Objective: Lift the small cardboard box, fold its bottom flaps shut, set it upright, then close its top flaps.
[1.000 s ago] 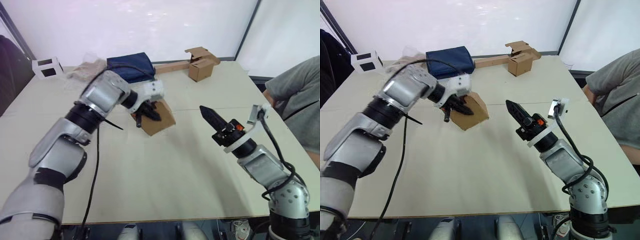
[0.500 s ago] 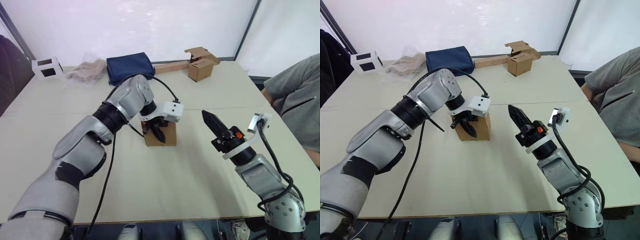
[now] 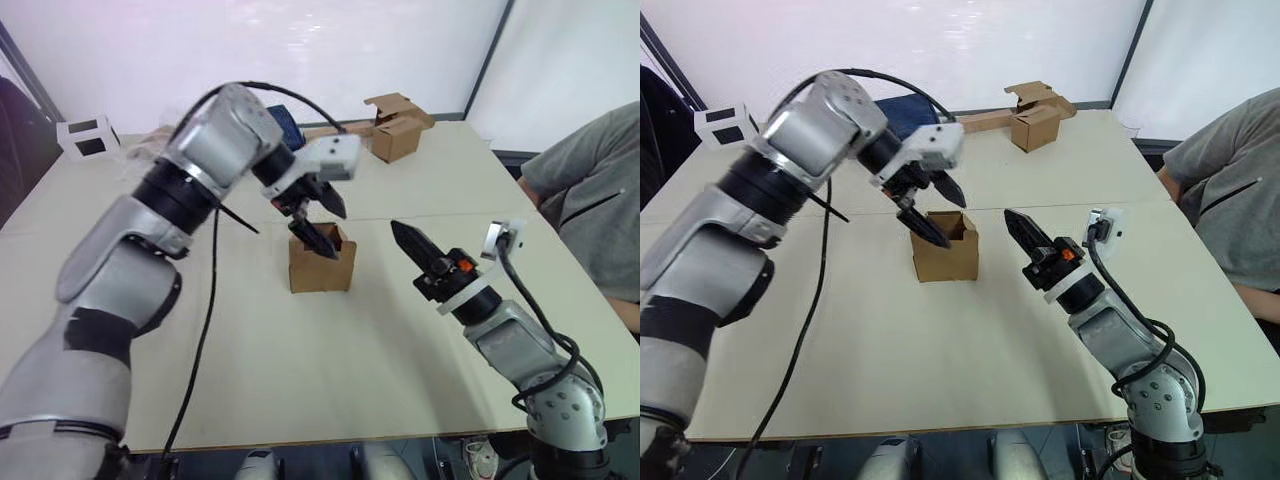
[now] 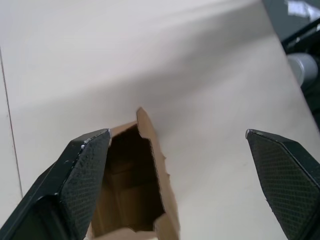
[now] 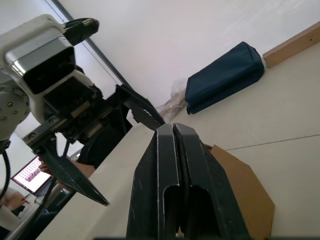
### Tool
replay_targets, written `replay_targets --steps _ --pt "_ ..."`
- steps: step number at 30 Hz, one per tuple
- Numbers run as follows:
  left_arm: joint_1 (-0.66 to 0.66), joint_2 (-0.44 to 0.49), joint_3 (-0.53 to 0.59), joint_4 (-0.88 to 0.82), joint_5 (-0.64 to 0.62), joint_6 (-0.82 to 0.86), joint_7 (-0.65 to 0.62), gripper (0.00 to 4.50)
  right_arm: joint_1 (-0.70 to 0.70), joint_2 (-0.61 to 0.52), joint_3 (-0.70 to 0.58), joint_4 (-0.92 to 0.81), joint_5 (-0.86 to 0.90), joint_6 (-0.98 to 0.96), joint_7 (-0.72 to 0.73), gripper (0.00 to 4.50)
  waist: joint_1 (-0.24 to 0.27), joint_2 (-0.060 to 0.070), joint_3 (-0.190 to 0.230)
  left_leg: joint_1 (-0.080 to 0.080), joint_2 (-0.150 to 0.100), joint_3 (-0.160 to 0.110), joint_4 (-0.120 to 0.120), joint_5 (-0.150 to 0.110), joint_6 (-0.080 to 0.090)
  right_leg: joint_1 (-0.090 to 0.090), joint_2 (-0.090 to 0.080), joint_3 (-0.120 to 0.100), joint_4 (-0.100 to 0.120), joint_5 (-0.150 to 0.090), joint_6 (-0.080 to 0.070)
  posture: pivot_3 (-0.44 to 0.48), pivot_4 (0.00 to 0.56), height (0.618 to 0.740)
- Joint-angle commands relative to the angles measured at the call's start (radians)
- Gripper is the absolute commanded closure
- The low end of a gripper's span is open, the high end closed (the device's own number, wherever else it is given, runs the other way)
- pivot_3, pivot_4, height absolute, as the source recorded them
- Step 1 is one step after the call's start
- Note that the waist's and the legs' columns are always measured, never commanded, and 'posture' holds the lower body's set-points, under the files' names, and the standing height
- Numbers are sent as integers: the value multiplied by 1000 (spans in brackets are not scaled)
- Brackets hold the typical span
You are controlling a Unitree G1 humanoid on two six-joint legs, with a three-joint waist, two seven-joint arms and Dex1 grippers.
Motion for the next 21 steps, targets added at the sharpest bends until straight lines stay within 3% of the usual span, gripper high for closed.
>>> replay_targets --steps 1,5,6,11,14,21 --pt "78 49 149 -42 -29 37 21 657 -68 -37 8 41 -81 6 37 4500 0 0 0 0 0 0 0 0 0 0 0 0 0 0 0 0 150 740" --pt "193 63 297 -74 -36 113 191 2226 -132 -98 44 121 -200 46 61 4500 0 0 0 -1 0 0 0 0 0 -1 0 -1 0 0 0 0 150 740" --pt "223 66 336 -88 -46 136 226 2370 -149 -101 52 146 -222 54 62 4500 1 0 0 -1 0 0 0 0 0 -1 0 -1 0 0 0 0 150 740" --pt "437 67 549 -199 -81 200 451 4443 -247 -141 145 266 -416 95 84 4500 -1 0 0 0 0 0 1 0 0 -1 -1 -1 1 0 0 0 150 740" --pt "567 36 634 -266 -86 197 575 4443 -291 -156 217 336 -550 82 114 4500 -2 0 0 0 0 0 1 0 0 -1 -1 0 2 0 0 0 150 740" --pt "746 -31 661 -272 -25 135 768 4443 -340 -89 264 507 -712 88 150 4500 12 -1 -1 -1 -1 0 3 0 -1 -1 -2 -1 2 0 0 0 150 740"
